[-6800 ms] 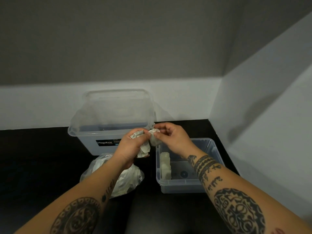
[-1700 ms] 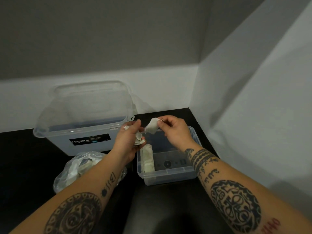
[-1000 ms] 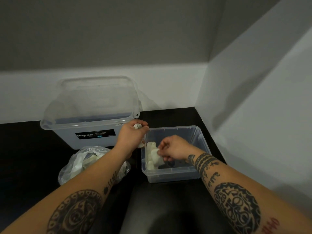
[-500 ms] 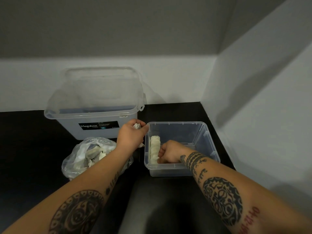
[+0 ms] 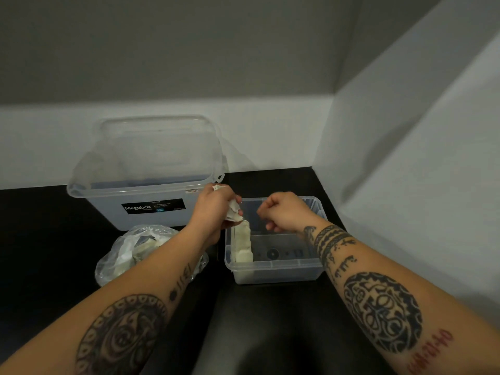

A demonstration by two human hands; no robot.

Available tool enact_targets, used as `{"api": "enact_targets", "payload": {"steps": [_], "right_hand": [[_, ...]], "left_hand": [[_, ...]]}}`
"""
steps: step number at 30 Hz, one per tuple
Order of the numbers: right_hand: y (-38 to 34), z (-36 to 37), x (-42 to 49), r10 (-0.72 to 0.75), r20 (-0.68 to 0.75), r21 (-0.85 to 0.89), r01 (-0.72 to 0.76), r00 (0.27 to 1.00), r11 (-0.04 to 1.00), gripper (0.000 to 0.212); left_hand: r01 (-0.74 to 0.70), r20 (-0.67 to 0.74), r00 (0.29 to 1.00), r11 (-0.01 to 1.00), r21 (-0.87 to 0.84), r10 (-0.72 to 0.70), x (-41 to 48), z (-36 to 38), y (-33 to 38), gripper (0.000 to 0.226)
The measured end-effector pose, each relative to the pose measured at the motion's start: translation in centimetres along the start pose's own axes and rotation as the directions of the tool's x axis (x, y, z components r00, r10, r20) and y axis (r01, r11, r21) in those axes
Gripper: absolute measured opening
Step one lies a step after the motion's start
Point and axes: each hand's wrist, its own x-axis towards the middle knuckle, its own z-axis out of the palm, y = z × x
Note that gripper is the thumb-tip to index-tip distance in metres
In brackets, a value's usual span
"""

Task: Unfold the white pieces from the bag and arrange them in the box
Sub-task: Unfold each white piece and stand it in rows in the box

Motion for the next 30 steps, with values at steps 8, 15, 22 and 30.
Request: {"api": "enact_targets", "payload": {"steps": [8, 15, 22, 30], "right_hand": [[-0.8, 0.2, -1.9, -0.24, -0.075, 0.279, 0.251, 0.968, 0.927, 0.023], [0.3, 0.7, -2.1, -0.371, 0.001, 0.249, 0.359, 0.929, 0.9, 0.038], [0.1, 1.0, -1.5, -0.451, -0.179, 0.1, 0.472, 0.874, 0.876, 0.02], [-0.8, -0.8, -0.8, -0.389, -0.294, 0.079, 0.428, 0.873, 0.9, 0.015]], "left_hand": [[0.043, 0.102, 0.994, 0.999, -0.021, -0.041, -0.1, 0.9, -0.3, 0.023], [0.211, 0.068, 0.976, 0.972, -0.101, -0.205, 0.2, 0.7, -0.6, 0.028], [0.324, 0.148, 0.94, 0.941, -0.101, -0.308, -0.3, 0.5, 0.1, 0.034], [0.087, 0.068, 0.993, 0.989, 0.116, -0.095, 0.2, 0.4, 0.5, 0.036]]}}
